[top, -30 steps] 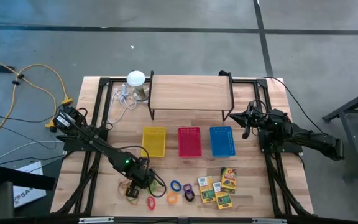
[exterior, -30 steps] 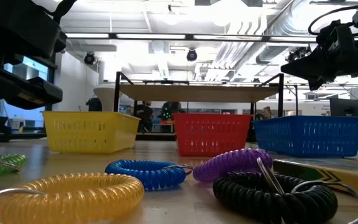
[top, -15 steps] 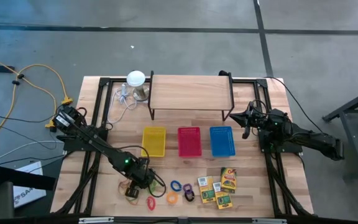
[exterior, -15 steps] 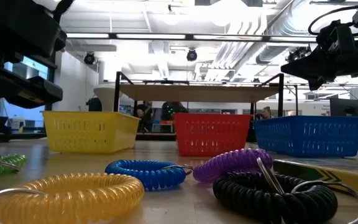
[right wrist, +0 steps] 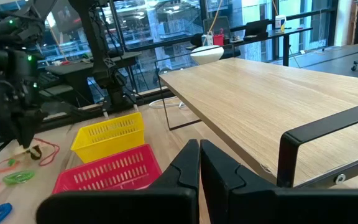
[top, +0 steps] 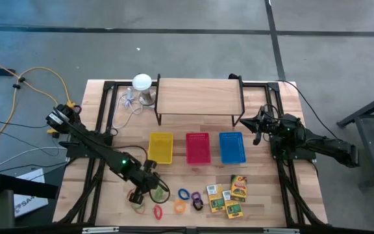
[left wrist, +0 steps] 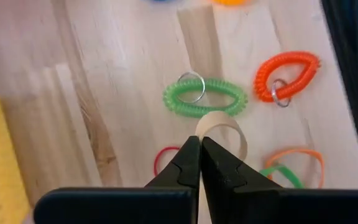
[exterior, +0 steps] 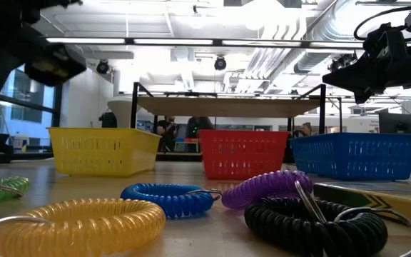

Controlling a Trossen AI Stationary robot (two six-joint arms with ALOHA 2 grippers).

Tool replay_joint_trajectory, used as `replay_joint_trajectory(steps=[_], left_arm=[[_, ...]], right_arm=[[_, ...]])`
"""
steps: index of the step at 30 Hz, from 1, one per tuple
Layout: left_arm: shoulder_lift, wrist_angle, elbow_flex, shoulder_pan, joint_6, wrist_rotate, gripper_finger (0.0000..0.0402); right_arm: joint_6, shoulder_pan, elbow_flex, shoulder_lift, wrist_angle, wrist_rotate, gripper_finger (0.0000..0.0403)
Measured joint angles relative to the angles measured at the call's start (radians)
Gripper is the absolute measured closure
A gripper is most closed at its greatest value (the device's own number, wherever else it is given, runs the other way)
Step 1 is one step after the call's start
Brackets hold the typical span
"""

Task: Pick & Place Office Desk Supplies
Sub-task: Put the white rubber band into the yellow bin

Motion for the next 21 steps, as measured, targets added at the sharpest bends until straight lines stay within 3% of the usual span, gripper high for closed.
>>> replay_joint_trajectory(steps=[8, 21], left_arm=[[-0.101, -0.051, 0.000, 0.000, 0.000, -0.074, 0.0401], [-0.206, -0.103, 0.000, 0.000, -0.001, -0.082, 0.0401]], right_arm=[[0.000, 0.000, 0.000, 0.000, 0.000, 0.000, 0.0401], [0.000, 0.000, 0.000, 0.000, 0.000, 0.000, 0.0401]])
